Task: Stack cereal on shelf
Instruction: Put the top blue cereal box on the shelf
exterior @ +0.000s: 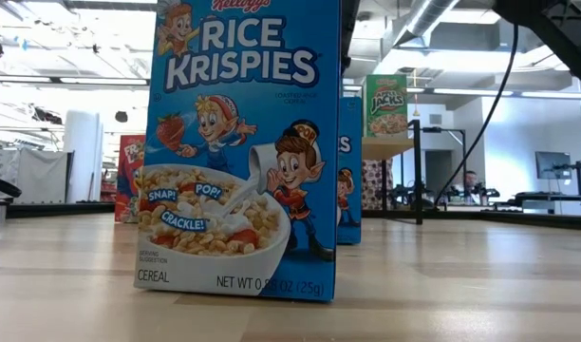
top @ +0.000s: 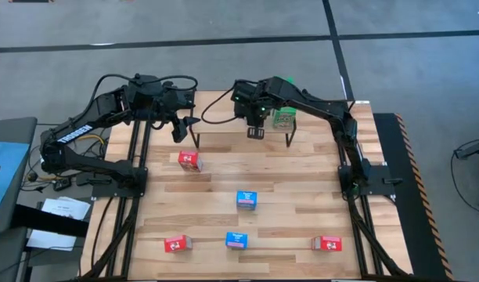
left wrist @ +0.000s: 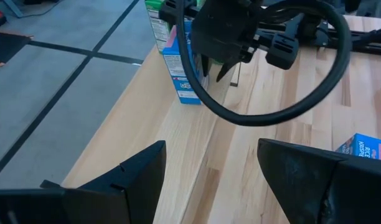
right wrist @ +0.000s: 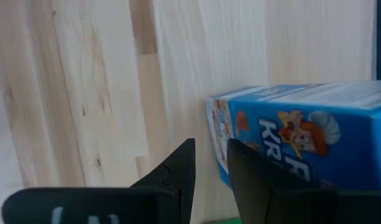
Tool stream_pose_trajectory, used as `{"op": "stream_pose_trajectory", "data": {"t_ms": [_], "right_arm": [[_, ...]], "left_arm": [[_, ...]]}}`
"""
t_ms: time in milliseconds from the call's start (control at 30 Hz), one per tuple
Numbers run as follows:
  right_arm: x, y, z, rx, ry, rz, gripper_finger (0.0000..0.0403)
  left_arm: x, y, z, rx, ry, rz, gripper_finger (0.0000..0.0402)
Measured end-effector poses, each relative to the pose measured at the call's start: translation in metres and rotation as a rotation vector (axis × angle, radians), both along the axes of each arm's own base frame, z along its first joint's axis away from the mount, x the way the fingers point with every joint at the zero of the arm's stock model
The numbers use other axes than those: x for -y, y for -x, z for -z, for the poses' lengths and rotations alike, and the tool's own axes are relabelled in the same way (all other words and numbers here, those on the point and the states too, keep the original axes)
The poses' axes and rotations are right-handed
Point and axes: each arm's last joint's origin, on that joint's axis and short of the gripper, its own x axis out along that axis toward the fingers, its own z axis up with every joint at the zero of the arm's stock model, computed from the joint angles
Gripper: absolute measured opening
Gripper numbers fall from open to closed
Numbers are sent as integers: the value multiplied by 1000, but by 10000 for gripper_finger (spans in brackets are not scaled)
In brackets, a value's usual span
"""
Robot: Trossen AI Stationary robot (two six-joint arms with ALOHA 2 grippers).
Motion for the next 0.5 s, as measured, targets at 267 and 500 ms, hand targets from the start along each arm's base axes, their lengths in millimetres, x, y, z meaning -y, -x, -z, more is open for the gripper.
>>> {"op": "stream_pose_trajectory", "data": {"t_ms": [267,500], "right_arm": [[7,2,0,4,6,5,117],[9,-3,-2,55,28,8,117]], "left_arm": [[0,0,0,0,0,0,242],[0,0,0,0,0,0,242]]}}
